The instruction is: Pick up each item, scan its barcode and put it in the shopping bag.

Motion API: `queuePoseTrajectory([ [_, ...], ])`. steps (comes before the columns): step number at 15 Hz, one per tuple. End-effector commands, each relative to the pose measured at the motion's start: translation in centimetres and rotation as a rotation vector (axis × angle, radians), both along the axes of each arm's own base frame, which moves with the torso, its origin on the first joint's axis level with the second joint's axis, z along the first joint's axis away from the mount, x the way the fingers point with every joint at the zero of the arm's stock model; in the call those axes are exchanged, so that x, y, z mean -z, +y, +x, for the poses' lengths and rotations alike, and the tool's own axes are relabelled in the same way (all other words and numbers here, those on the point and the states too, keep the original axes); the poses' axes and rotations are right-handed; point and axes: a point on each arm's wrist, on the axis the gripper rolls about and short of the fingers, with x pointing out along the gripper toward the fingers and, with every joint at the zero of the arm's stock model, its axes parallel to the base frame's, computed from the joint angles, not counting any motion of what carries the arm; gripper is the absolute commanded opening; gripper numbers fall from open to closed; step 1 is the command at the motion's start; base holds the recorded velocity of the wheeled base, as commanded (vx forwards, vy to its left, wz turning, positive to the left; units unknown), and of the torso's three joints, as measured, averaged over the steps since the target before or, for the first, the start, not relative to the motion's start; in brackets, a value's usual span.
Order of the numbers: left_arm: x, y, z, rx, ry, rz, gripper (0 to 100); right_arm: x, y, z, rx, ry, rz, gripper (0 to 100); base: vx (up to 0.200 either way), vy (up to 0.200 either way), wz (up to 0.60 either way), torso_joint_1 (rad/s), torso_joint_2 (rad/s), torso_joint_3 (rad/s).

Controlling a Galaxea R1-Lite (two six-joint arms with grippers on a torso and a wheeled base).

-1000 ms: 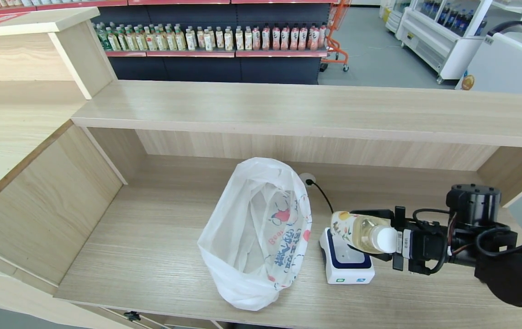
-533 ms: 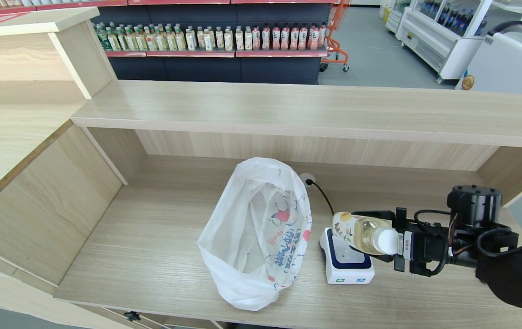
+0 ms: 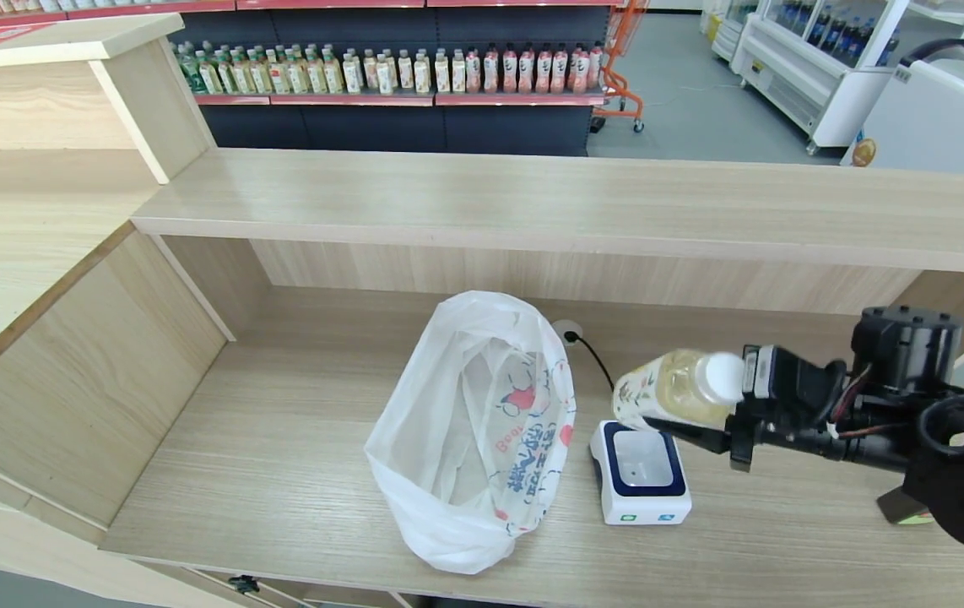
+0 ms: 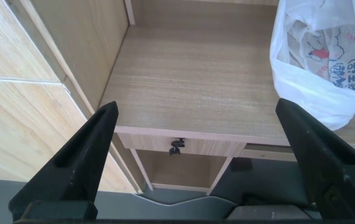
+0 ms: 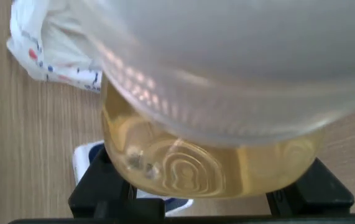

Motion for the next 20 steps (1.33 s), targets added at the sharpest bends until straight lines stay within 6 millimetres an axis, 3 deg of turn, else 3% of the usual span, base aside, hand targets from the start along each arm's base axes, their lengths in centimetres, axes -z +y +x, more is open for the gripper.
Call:
queuePoseTrajectory([
  [1,0.0,0.0,0.0,-0.001,0.001,0.0,100,-6.7,2.4,-1.1,0.089,0.025,0.227,0,0.0,0.0,0.0,0.0,0.0,0.0],
  [3,0.0,0.0,0.0,-0.001,0.001,0.0,100,-8.0,4.1,-1.6,0.129,0.23,0.391,0,0.0,0.0,0.0,0.0,0.0,0.0],
  [6,0.0,0.0,0.0,0.001,0.001,0.0,100,-7.3,6.1,-1.8,0.159,0.43,0.467,0,0.0,0.0,0.0,0.0,0.0,0.0],
  [18,0.0,0.0,0.0,-0.001,0.001,0.002,100,-2.1,9.1,1.0,0.189,0.681,0.455,0,0.0,0.0,0.0,0.0,0.0,0.0],
  [20,0.0,0.0,0.0,-0.001,0.001,0.002,100,-1.7,10.2,1.4,0.172,0.702,0.454,0,0.0,0.2,0.0,0.002,0.0,0.002],
])
